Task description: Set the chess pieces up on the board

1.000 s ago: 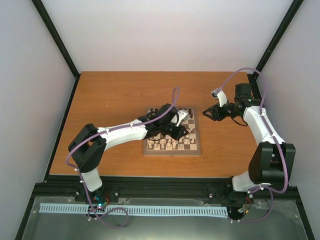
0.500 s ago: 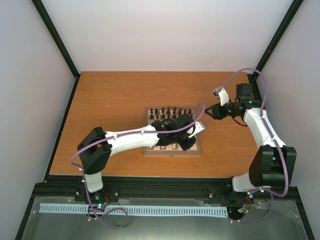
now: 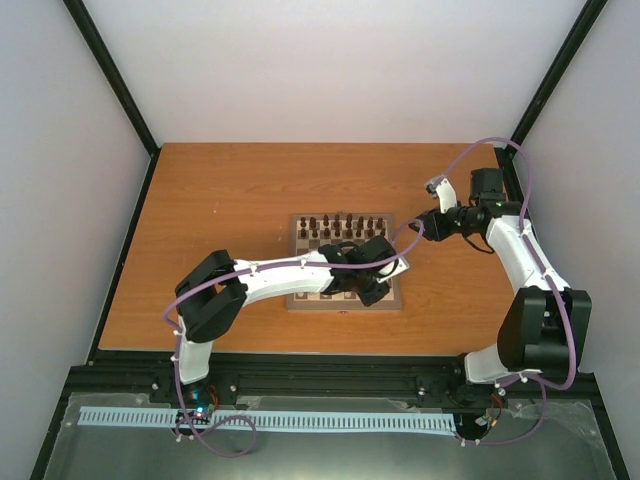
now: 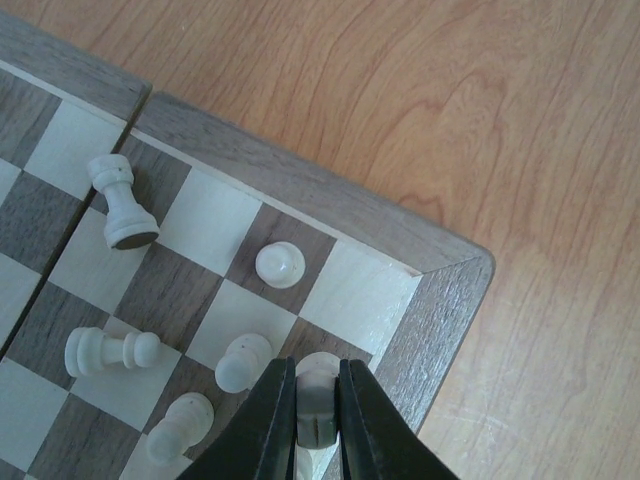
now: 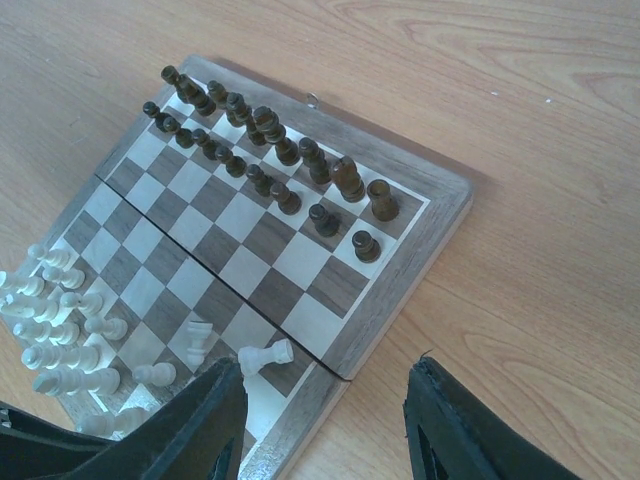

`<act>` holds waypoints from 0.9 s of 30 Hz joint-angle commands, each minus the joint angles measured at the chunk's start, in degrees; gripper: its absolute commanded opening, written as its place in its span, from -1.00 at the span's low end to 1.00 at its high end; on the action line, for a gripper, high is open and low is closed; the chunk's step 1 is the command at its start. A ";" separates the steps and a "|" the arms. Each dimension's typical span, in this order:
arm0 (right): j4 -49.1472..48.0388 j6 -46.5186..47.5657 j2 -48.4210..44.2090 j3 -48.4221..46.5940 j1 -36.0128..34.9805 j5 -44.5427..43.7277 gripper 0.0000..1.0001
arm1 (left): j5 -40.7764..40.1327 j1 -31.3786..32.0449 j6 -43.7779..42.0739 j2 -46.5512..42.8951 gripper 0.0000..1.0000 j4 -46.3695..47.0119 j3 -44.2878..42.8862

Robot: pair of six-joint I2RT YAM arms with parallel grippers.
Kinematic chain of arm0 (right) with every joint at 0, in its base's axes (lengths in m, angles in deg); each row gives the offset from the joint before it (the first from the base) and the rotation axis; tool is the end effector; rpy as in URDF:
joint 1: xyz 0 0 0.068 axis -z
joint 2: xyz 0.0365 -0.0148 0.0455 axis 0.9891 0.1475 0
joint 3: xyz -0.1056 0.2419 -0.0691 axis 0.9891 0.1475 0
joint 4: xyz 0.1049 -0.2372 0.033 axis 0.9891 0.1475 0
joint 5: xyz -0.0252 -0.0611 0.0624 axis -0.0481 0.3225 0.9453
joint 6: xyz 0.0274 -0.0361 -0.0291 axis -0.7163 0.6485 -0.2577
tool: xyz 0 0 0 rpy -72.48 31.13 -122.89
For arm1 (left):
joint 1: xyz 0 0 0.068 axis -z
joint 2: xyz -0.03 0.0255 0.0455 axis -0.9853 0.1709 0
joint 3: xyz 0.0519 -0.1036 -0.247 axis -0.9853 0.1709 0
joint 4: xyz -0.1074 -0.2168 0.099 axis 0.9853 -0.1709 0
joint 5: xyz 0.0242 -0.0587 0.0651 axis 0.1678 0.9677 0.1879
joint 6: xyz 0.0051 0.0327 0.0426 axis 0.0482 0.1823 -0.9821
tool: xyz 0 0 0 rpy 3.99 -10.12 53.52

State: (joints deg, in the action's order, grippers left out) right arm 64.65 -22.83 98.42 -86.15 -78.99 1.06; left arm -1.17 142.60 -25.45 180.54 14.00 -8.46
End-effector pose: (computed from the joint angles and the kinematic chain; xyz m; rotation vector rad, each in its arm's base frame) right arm 0.2951 0.0093 0.2687 -0.6574 2.2965 0.6671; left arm 0.1946 -0.3702 0.2013 1.3275 2.2503 -0.3613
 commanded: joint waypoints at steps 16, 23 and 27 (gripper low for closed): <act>0.00 1.17 2.10 0.46 0.09 2.19 -0.10 | -0.85 0.67 -1.20 2.29 -0.78 -2.20 -3.03; 0.08 1.21 2.19 0.47 0.11 2.34 -0.10 | 0.28 0.71 -1.02 2.77 -0.77 -1.96 -3.18; 0.17 1.29 2.27 0.46 0.10 2.37 -0.10 | 0.01 0.76 -0.97 3.21 -0.74 -2.42 -3.34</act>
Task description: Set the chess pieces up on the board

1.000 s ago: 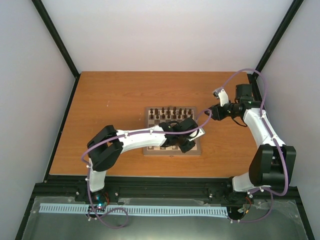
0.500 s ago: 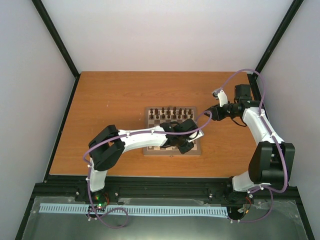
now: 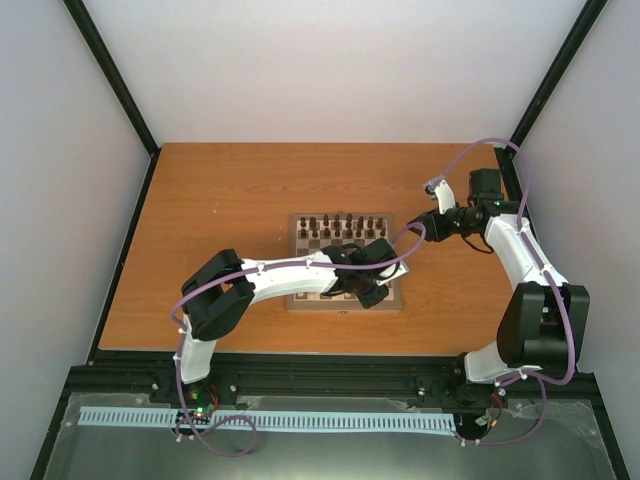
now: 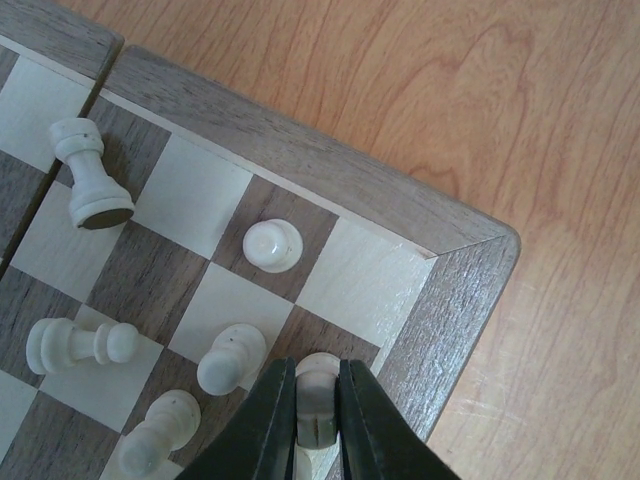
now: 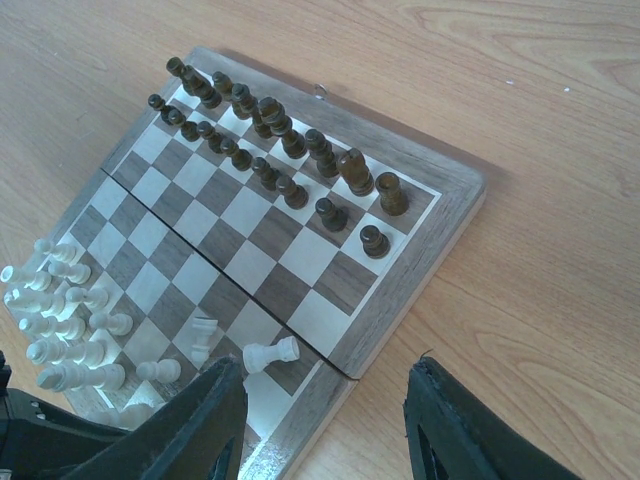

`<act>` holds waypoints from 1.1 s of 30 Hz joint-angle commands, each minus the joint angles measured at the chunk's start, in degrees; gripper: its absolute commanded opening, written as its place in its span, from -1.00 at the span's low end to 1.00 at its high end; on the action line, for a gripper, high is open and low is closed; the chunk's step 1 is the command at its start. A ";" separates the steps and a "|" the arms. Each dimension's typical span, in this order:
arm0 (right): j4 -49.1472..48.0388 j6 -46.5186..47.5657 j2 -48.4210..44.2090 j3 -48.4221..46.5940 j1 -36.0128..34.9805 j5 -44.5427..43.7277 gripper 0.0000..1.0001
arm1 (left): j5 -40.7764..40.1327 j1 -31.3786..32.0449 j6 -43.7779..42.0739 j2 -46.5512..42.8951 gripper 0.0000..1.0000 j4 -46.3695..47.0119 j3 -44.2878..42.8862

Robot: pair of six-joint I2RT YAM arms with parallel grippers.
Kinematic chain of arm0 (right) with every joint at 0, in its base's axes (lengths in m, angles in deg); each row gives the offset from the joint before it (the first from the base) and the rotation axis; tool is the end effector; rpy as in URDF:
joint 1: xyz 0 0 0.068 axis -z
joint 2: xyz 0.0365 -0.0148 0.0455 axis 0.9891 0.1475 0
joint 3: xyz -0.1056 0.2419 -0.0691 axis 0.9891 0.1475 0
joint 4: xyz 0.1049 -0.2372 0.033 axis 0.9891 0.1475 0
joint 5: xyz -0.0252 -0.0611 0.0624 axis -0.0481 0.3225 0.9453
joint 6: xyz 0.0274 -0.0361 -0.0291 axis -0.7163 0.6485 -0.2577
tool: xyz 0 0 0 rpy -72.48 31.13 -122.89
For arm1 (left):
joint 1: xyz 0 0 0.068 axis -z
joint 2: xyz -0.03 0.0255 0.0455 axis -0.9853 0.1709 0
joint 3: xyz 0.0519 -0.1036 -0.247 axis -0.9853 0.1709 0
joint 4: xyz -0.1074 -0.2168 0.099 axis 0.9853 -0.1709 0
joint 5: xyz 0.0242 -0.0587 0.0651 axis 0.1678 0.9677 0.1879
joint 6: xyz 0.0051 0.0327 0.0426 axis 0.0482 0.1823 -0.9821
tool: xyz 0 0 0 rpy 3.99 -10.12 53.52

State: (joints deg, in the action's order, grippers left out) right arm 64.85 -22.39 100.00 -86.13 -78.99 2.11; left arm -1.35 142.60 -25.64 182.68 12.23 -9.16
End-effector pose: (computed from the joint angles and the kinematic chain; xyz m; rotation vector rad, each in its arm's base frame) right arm 0.2987 0.0096 0.2612 -0.6633 2.3109 0.7015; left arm 0.1957 -0.3720 0.1883 1.3573 2.2915 -0.3215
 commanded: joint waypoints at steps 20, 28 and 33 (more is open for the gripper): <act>-0.10 0.20 0.55 0.16 0.18 1.08 -0.08 | -0.34 0.01 4.45 -4.93 -0.10 -2.68 -7.24; 0.07 0.39 -0.25 0.64 0.87 1.35 -0.08 | 3.22 -5.65 9.45 1.65 -0.04 -4.90 -12.21; 0.15 0.35 -0.35 0.79 1.54 2.02 -0.08 | 1.41 -6.10 9.47 6.77 -0.04 -6.71 -16.21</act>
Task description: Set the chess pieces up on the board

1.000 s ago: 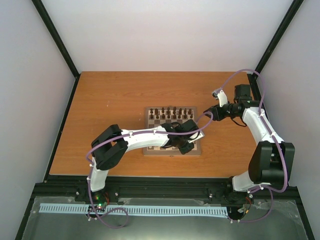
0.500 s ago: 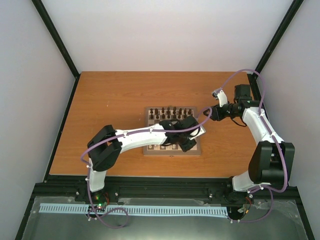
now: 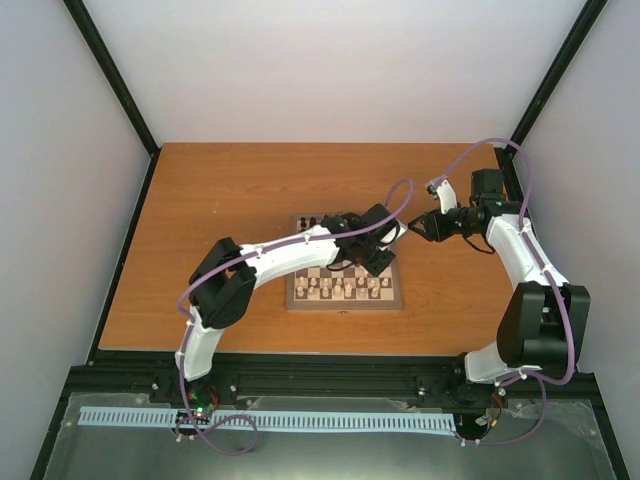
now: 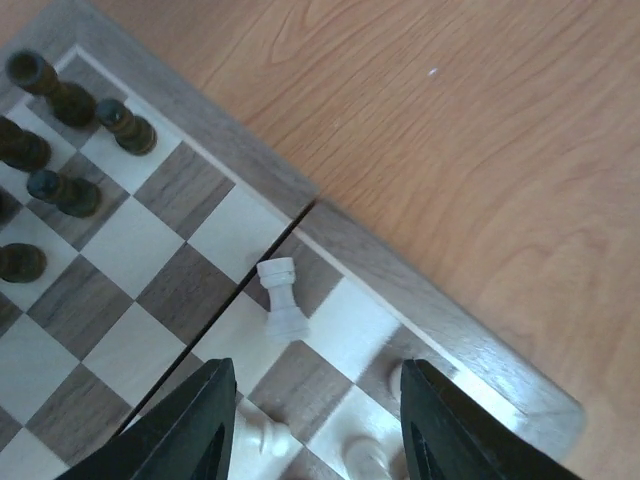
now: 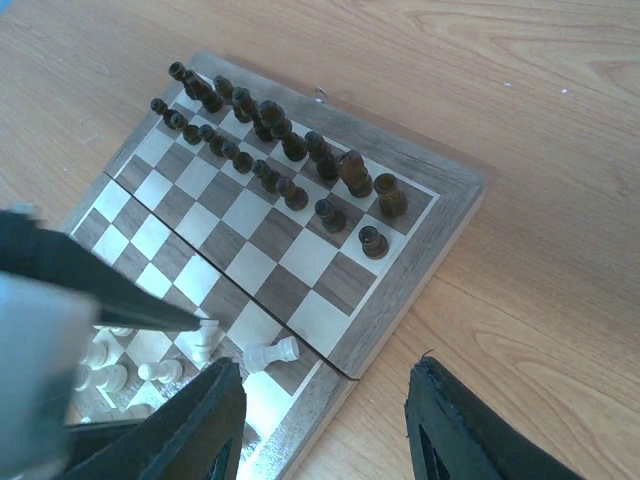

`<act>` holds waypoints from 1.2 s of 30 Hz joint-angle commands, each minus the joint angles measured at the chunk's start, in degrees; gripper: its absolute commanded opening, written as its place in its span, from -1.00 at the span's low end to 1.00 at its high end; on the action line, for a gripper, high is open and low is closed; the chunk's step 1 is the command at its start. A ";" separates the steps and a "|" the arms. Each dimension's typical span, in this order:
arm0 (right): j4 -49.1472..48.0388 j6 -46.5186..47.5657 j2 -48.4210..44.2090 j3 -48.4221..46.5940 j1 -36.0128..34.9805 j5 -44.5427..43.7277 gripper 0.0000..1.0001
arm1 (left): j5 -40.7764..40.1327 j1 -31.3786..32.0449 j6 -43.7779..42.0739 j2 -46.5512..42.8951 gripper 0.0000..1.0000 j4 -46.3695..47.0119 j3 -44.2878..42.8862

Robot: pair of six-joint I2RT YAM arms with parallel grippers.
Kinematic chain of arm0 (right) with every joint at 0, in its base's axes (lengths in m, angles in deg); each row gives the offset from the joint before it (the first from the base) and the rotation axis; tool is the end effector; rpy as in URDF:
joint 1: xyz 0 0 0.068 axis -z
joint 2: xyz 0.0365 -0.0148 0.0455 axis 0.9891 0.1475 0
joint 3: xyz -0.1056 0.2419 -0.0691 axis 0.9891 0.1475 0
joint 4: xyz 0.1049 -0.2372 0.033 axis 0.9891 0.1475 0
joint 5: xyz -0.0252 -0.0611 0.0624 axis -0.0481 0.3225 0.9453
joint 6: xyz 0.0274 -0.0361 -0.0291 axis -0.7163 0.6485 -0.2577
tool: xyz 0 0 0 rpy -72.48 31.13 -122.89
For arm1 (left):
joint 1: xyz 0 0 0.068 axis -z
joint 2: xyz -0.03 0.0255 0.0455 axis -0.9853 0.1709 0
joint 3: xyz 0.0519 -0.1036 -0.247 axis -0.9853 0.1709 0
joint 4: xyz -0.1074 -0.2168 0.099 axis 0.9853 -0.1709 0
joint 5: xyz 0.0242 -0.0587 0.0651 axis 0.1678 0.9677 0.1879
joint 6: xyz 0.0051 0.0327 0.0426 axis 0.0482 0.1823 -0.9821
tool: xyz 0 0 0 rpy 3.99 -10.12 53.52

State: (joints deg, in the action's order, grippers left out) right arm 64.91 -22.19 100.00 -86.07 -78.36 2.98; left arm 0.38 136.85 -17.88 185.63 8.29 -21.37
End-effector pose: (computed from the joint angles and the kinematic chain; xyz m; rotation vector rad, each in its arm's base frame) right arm 0.2985 0.0068 0.2611 -0.6569 2.3046 0.7137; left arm 0.2473 -0.3757 0.2278 1.0578 2.3650 -0.4264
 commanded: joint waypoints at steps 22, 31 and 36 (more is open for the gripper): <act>0.92 1.52 0.95 0.84 2.35 3.17 -0.09 | -3.60 -1.76 3.42 13.58 -0.29 -5.73 -11.54; 1.12 1.86 2.03 0.58 2.47 3.69 -0.09 | -3.24 -1.75 3.46 13.12 -0.45 -6.11 -10.64; 1.18 1.85 2.11 0.48 2.41 3.62 -0.09 | -2.30 -1.75 3.55 13.19 -0.48 -6.43 -10.40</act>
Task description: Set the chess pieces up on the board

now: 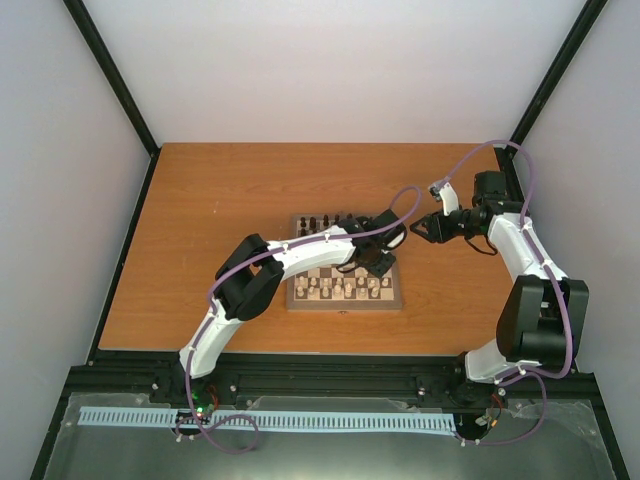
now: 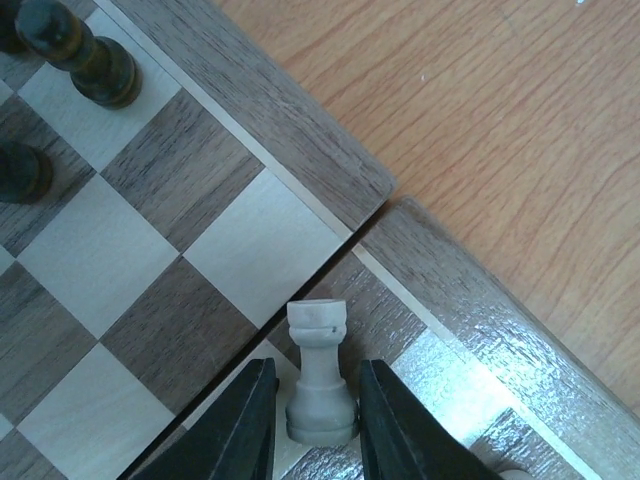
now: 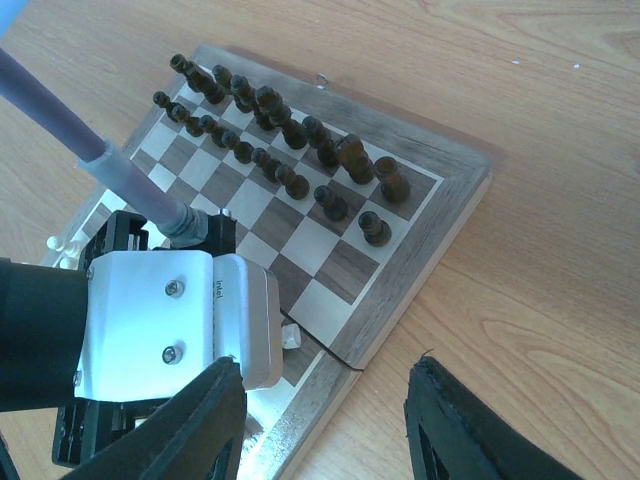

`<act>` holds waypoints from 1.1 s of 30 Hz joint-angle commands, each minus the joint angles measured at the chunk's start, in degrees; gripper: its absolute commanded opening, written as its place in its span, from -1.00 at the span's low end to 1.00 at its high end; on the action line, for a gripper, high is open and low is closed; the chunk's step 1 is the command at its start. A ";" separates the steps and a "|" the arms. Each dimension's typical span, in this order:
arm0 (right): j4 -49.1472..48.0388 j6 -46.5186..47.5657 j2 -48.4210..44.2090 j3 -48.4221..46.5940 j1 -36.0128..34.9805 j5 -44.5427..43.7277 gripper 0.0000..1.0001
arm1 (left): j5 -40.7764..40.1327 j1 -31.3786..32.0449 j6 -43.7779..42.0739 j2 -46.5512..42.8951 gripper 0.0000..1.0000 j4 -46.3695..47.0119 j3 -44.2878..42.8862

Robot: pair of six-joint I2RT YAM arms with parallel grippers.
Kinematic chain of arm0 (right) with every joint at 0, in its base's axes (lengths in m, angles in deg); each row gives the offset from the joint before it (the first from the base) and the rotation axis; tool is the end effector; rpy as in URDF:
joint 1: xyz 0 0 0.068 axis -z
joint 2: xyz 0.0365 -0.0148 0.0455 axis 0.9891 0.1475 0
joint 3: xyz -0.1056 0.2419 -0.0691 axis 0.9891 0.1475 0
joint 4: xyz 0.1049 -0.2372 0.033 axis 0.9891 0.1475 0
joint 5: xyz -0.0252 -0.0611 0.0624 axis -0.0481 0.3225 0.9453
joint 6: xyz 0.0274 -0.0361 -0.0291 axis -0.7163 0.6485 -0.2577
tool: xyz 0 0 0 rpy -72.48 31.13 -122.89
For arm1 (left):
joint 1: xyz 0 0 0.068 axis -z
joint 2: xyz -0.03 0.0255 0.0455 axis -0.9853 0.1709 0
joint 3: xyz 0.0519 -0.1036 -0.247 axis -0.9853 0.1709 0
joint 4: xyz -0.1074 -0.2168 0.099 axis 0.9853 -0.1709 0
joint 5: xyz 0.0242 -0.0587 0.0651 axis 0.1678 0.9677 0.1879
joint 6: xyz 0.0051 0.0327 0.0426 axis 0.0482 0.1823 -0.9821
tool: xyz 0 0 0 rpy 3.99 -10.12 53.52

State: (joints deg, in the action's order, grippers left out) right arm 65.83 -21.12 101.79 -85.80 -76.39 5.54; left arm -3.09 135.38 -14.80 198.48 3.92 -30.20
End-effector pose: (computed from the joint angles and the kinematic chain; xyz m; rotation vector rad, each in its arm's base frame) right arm 0.3006 -0.0025 0.2512 -0.6316 2.3204 0.7705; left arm 0.2774 -0.3951 0.1703 0.9886 2.5178 -0.2699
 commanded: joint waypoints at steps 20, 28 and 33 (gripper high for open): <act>8.08 0.73 2.86 -5.97 0.45 7.99 -0.08 | 3.52 -0.29 -5.77 -20.14 -0.71 20.62 18.59; 19.16 5.27 8.85 -9.24 -0.29 21.39 -0.06 | 6.20 -0.33 -5.91 -24.12 -0.71 26.58 22.89; 23.21 7.78 11.17 -9.33 -1.90 24.38 -0.06 | 7.77 -0.29 -5.77 -25.01 -0.70 27.65 23.50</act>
State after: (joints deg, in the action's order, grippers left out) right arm 83.38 -16.75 111.76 -93.91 -77.09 24.07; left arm 2.70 135.38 -19.52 175.60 28.36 -6.64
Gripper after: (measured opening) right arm 0.469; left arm 0.185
